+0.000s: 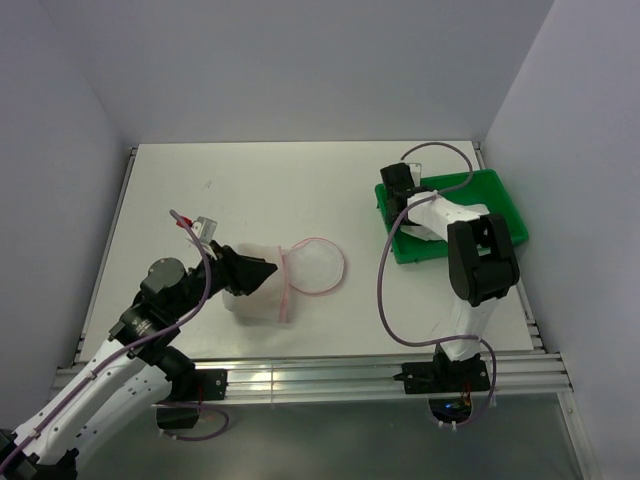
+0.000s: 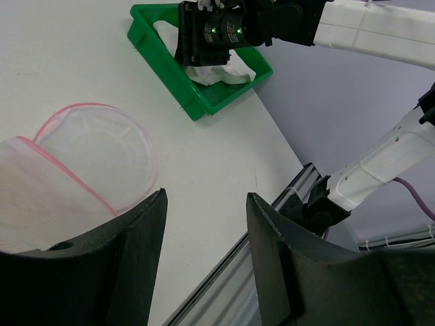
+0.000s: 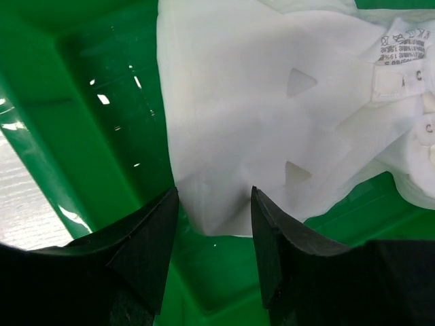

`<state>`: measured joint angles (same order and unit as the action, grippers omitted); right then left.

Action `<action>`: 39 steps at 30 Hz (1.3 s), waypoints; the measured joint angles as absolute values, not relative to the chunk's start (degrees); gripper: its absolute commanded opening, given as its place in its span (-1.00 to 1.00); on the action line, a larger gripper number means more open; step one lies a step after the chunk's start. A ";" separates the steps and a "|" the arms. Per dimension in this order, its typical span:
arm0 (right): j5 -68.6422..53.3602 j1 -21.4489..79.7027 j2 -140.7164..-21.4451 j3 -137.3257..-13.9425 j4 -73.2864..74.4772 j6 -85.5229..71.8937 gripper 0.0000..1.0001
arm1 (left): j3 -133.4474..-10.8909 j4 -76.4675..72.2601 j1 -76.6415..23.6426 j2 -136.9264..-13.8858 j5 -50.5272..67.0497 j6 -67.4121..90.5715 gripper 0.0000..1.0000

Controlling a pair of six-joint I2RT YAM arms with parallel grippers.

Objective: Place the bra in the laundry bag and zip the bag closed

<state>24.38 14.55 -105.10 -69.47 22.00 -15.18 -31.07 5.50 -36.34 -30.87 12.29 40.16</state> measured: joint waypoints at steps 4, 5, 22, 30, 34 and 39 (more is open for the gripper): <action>24.16 13.72 -105.38 -69.97 22.44 -14.66 -0.06 | -31.07 4.21 -36.58 -31.77 12.69 40.18 0.12; 24.08 13.43 -105.49 -70.28 22.52 -14.61 -0.11 | -31.07 3.97 -36.67 -32.05 12.78 40.18 0.12; 18.85 10.63 -83.90 -59.92 17.45 -18.94 -1.00 | -34.76 1.50 -37.34 -38.98 13.37 40.18 0.10; 9.80 10.33 -58.78 -58.37 9.02 -21.28 -1.00 | -36.84 -1.69 -40.23 -44.47 13.69 40.32 0.39; 4.58 10.35 -54.76 -58.37 8.56 -21.91 -1.00 | -39.31 -3.03 -42.59 -47.27 13.17 40.03 0.55; -0.99 10.35 -50.09 -58.50 8.45 -25.19 -1.00 | -43.68 -4.60 -46.68 -52.73 11.22 39.22 0.67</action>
